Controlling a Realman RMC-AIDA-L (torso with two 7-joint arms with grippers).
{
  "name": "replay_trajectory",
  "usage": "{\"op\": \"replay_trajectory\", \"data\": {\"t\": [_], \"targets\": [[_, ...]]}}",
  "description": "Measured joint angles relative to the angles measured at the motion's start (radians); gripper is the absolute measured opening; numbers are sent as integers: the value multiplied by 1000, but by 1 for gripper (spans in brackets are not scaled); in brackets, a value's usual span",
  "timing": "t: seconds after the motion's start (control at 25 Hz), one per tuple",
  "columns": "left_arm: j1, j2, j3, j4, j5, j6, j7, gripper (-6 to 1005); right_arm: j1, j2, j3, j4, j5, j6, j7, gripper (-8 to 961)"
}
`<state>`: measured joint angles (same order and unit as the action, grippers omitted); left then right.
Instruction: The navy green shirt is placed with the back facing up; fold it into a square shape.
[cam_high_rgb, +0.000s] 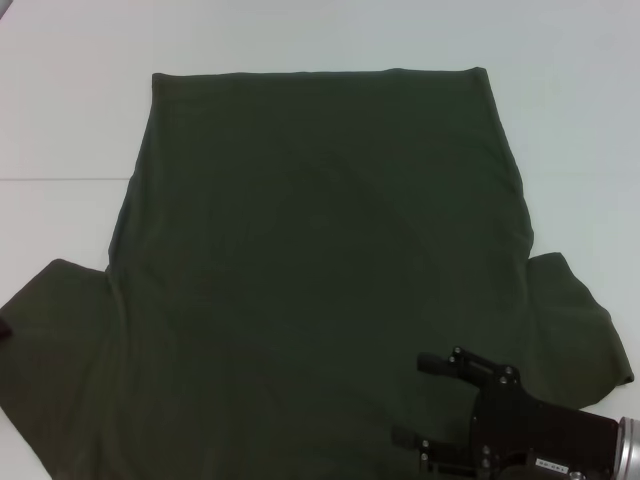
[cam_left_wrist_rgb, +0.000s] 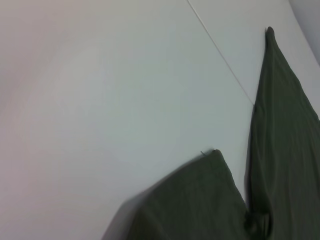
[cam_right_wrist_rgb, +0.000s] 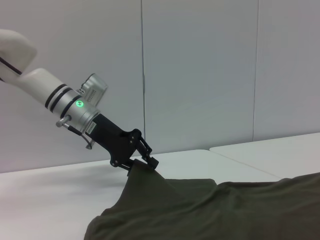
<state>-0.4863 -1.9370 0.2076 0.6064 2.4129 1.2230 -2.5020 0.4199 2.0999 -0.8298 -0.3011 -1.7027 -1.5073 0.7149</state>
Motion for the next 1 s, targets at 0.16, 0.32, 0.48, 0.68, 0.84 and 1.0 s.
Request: {"op": "replay_trajectory", "data": {"t": [0.16,0.32,0.48,0.68,0.84,1.0], "targets": [[0,-3,-5,2,-1,2,14,241,2,0,0,0,0,0,0,896],[0,0,-5,2,-9,5,25,106,4,0,0,-1,0,2,0,896],[0,2,-5,1,-13,6,31,56,6,0,0,1,0,6,1,896],[5,1,-3,5,-46,15,67,42,7,-4,-20,-2,-11,6,0,896],[6,3,1,3,-66,41,135,41,6,-9,-64,-6,-12,6,0,896],[4,9,-3,7,-74,59,187,40,7,-10,-79,-8,-12,14,0,896]]}}
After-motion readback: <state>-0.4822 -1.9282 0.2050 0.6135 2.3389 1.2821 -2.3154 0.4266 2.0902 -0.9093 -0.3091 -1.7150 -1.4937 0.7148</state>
